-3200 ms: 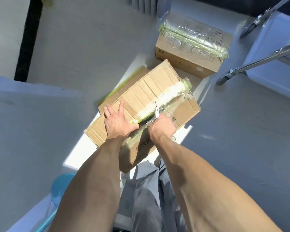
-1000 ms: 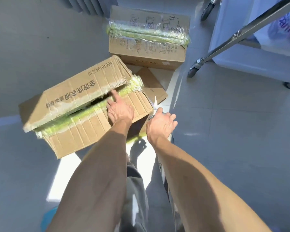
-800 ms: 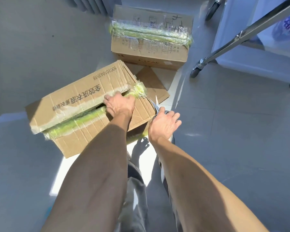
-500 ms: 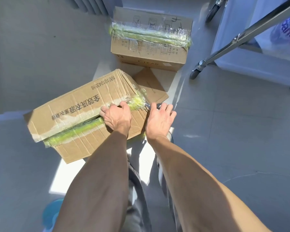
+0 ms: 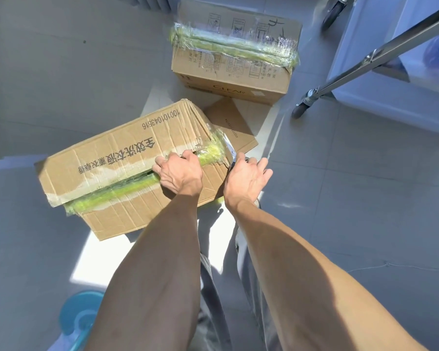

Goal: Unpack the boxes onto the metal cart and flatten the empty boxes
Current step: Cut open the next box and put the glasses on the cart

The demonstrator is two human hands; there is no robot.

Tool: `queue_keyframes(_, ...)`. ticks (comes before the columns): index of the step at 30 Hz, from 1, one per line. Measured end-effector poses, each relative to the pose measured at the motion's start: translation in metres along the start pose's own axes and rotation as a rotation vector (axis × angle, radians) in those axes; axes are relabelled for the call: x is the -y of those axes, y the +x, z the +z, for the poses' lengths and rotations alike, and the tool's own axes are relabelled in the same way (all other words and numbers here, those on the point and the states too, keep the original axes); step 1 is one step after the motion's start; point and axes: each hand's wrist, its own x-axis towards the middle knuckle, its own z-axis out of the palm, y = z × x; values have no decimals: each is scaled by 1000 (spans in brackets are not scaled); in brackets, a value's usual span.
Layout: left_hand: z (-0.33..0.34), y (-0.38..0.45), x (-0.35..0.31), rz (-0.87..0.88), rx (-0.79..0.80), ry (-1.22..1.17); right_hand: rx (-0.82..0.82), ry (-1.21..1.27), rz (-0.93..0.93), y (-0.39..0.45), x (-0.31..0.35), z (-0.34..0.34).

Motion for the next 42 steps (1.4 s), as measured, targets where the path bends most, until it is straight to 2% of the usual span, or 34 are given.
queue_keyframes(2, 0, -2, 5, 33, -4, 70, -10, -16, -10, 4, 1, -3)
queue_keyframes(4, 1, -5, 8, 73, -20, 125, -23, 22, 62, 8, 2, -6)
queue_keyframes(7, -5, -10, 9, 78, 14, 82, -46, 143, 177, 9, 2, -9)
queue_keyframes(10, -18, -8, 17, 71, 35, 6, -64, 191, 146, 2, 8, -11)
queue_keyframes(12, -30, -2, 28, 136, 59, 12, -79, 226, 155, -7, 13, -13)
queue_keyframes(14, -42, 6, 40, 216, 142, 88, -91, 267, 189, -16, 18, -14)
queue_keyframes(16, -55, 15, 47, 218, 256, 153, -114, 277, 202, -25, 22, -14)
queue_keyframes(20, -76, 23, 51, 238, 404, 133, -179, 345, 277, -43, 36, -20)
queue_keyframes(23, -81, 28, 61, 217, 298, -25, -226, 401, 224, -59, 52, -22)
queue_keyframes(26, -90, 34, 87, 180, 161, -89, -248, 341, -26, -78, 82, -18)
queue_keyframes(29, -100, 44, 123, 119, 106, -134, -121, 305, -185, -100, 115, -4)
queue_keyframes(32, -102, 64, 163, 93, 92, -78, 15, 374, -147, -124, 142, 20)
queue_keyframes(35, -96, 87, 198, 165, 106, 22, 163, 253, -110, -144, 153, 47)
queue_keyframes(38, -93, 114, 210, 278, 100, 54, 220, 196, -80, -161, 156, 62)
queue_keyframes(42, -96, 149, 203, 388, 198, 109, 259, 101, -22, -169, 161, 70)
